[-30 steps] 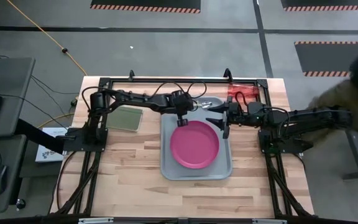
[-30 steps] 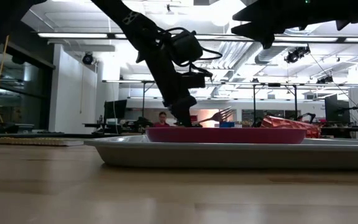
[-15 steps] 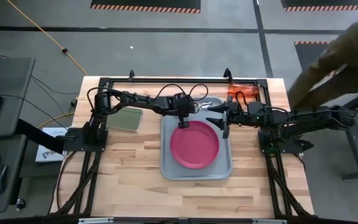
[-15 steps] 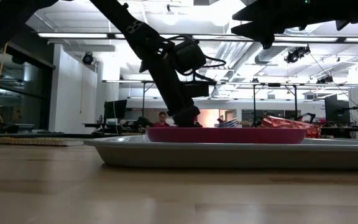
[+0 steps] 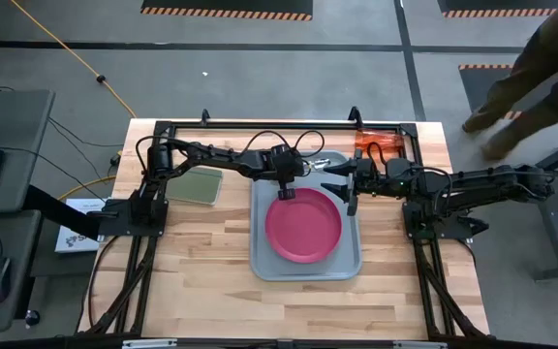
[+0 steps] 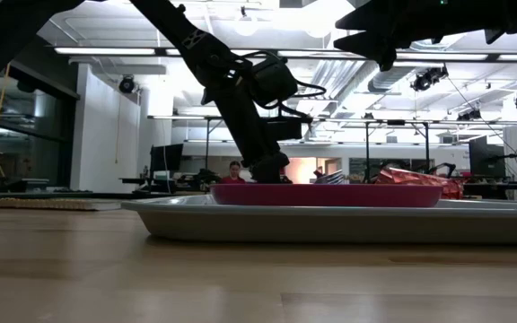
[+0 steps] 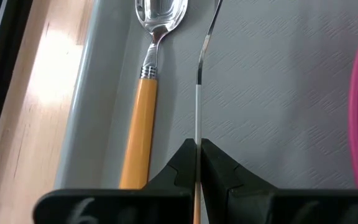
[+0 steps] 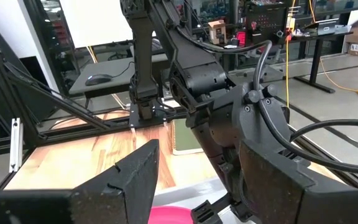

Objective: Pick and place plate/cup/fork/spoon on tray
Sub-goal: Put the fork on the tray at the top of the plate

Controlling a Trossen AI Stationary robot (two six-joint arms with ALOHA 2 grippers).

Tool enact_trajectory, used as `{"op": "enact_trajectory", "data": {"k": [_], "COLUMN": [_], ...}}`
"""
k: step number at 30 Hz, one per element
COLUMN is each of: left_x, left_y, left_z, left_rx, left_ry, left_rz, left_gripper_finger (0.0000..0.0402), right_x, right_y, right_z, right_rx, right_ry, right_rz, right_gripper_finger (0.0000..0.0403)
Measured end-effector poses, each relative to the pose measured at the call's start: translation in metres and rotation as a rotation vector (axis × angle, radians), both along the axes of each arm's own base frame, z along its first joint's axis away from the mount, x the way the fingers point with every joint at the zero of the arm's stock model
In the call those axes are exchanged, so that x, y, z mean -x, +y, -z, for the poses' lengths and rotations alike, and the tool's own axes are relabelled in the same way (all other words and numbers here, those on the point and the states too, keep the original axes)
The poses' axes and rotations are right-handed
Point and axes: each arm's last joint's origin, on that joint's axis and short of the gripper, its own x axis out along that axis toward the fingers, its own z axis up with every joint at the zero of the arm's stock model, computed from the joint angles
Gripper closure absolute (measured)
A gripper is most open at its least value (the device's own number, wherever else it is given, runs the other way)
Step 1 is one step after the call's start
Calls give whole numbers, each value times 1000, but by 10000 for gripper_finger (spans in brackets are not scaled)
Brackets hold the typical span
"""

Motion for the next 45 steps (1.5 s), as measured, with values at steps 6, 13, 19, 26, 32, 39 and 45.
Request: {"op": "enact_trajectory", "data": {"k": [6,13,19,26,32,39,45], "left_x": [0,0,0,0,-2,-2,-2], "left_y": [0,0,0,1,2,2,2], "left_z": [0,0,1,1,0,0,0], "left_rx": [3,7,8,2,-6,-6,-6], "left_ry": [-3,-5,-4,-8,-29,-26,-25], "left_rz": [-7,-14,-13,-9,-3,-3,-2], "left_gripper_finger": [401,401,401,394,389,394,387], "right_x": [0,0,0,0,0,0,0], "right_y": [0,0,0,0,0,0,0], "right_z": [0,0,0,0,0,0,0], "right_rx": [-5,-9,-17,-6,-1,-7,-8], "right_ry": [-1,-1,-2,-1,0,-1,-1], "right_rz": [0,-5,-5,-7,-7,-7,-7], "right_gripper_finger": [188,188,188,188,188,188,188]}}
